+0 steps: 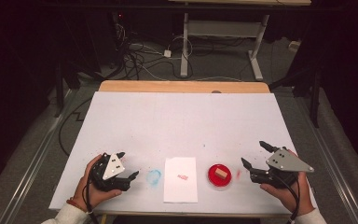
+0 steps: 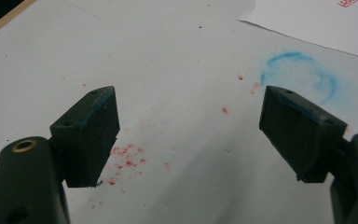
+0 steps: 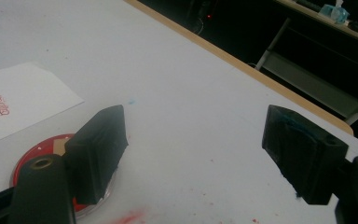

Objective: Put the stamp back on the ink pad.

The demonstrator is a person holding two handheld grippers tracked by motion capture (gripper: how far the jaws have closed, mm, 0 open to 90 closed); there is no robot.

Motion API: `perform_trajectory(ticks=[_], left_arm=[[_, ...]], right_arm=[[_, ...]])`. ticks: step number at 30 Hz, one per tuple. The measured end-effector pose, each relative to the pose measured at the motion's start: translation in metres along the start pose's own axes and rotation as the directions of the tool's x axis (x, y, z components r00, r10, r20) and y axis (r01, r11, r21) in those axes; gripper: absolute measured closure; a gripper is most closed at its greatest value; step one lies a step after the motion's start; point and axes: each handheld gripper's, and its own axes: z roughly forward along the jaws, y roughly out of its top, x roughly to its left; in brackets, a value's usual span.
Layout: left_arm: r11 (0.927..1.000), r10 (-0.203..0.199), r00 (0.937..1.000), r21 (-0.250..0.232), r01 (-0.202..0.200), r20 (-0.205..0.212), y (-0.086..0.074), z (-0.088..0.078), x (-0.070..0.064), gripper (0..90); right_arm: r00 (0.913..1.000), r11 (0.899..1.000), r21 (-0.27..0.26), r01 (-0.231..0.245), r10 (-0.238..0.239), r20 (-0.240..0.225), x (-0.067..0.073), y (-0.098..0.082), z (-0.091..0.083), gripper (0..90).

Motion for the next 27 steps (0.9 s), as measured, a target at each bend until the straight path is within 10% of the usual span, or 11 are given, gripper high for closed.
perform_trajectory(ticks=[27], left_arm=[[0.9985, 0.023, 0.9997, -0.049, -0.023, 0.006, 0.006, -0.004, -0.006, 16.5]], right_arm=[[0.9989, 0.999, 0.019, -0.044, 0.044, 0.014, 0.01, -0.045, -0.002, 15.8]])
